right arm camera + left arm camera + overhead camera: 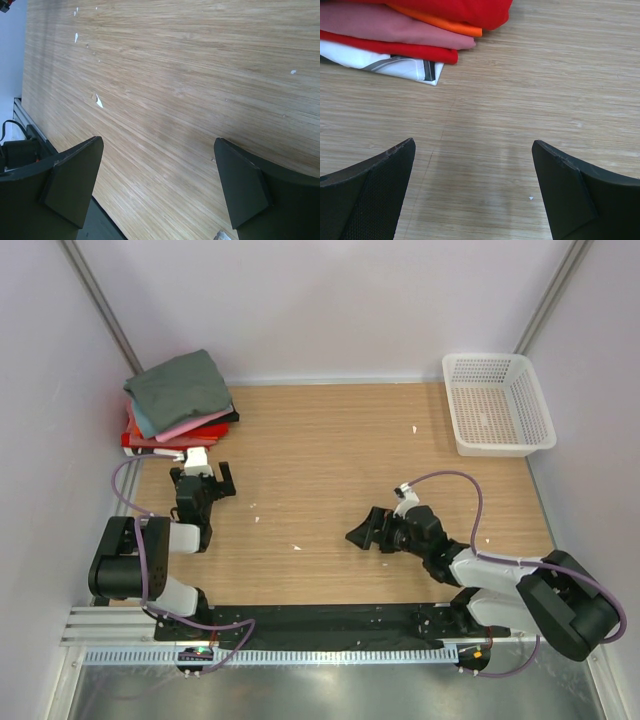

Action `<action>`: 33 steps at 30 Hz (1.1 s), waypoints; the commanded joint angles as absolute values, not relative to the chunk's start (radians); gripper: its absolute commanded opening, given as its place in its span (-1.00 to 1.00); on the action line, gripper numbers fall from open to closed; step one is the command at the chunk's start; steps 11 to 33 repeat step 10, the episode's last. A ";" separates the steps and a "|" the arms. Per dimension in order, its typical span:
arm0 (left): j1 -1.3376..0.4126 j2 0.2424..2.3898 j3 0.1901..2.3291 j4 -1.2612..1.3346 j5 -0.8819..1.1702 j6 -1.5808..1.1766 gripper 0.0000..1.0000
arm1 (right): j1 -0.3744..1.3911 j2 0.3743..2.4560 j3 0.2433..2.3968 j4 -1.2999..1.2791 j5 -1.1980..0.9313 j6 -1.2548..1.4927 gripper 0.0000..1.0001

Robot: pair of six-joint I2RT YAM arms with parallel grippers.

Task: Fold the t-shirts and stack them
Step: Reset both grippers

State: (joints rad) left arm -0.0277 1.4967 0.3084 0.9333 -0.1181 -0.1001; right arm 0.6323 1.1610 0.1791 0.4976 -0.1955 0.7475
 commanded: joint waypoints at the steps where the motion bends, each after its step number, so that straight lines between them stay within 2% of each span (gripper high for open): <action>1: -0.028 1.489 0.307 1.014 -0.118 -0.095 0.99 | 0.637 1.187 0.206 0.428 -0.146 0.727 0.99; 9: -0.028 1.489 0.307 1.014 -0.117 -0.095 0.99 | 0.638 1.250 0.248 0.391 -0.146 0.726 1.00; 33: -0.028 1.489 0.307 1.014 -0.118 -0.095 0.99 | 0.638 1.250 0.253 0.387 -0.137 0.726 0.99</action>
